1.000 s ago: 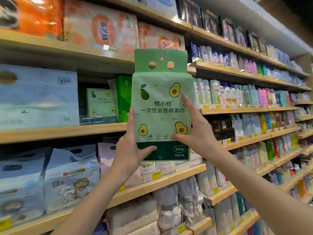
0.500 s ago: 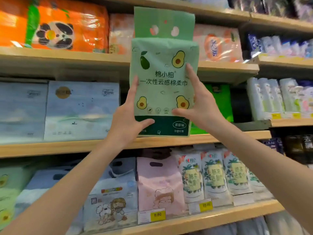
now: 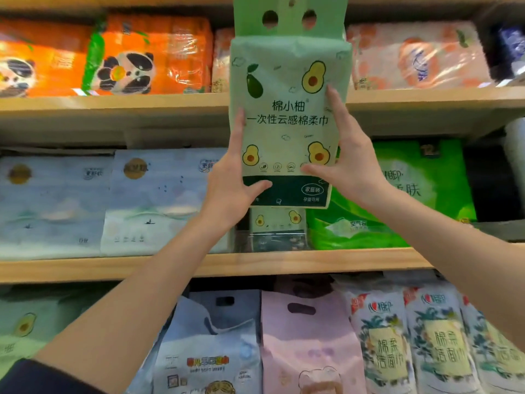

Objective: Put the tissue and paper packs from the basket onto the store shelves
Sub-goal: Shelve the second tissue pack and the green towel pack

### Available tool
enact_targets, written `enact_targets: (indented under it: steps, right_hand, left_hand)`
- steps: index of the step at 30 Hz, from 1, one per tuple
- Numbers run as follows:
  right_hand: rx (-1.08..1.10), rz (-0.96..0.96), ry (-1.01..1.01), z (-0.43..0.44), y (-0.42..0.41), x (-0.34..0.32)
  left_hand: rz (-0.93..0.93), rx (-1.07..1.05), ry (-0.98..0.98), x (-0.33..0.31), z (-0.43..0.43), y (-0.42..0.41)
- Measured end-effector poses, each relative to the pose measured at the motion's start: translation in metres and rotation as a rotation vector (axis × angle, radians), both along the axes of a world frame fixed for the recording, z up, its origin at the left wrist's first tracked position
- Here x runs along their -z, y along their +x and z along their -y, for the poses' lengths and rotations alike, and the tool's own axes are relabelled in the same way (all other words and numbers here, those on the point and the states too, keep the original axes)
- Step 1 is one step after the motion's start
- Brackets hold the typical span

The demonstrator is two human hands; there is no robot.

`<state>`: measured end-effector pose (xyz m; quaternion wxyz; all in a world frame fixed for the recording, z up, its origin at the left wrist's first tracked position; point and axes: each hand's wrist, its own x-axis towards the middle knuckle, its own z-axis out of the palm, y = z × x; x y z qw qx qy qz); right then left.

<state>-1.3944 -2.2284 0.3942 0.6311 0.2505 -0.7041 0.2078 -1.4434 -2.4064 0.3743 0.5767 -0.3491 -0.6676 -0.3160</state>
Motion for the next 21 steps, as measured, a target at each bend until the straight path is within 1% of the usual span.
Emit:
enact_targets:
  steps: [8,16,21]
  right_hand:
    - [-0.01,0.027,0.034,-0.009,-0.062,0.005]
    - [-0.07,0.005,0.045,-0.007,-0.098,0.02]
    - [-0.042,0.095,0.043,-0.013,-0.11,0.027]
  left_hand:
    - [0.057,-0.064,-0.019,0.001,-0.006,-0.053]
    - [0.059,-0.107,0.0,0.014,-0.005,-0.078]
    - [0.157,-0.129,-0.065,0.021,-0.002,-0.084]
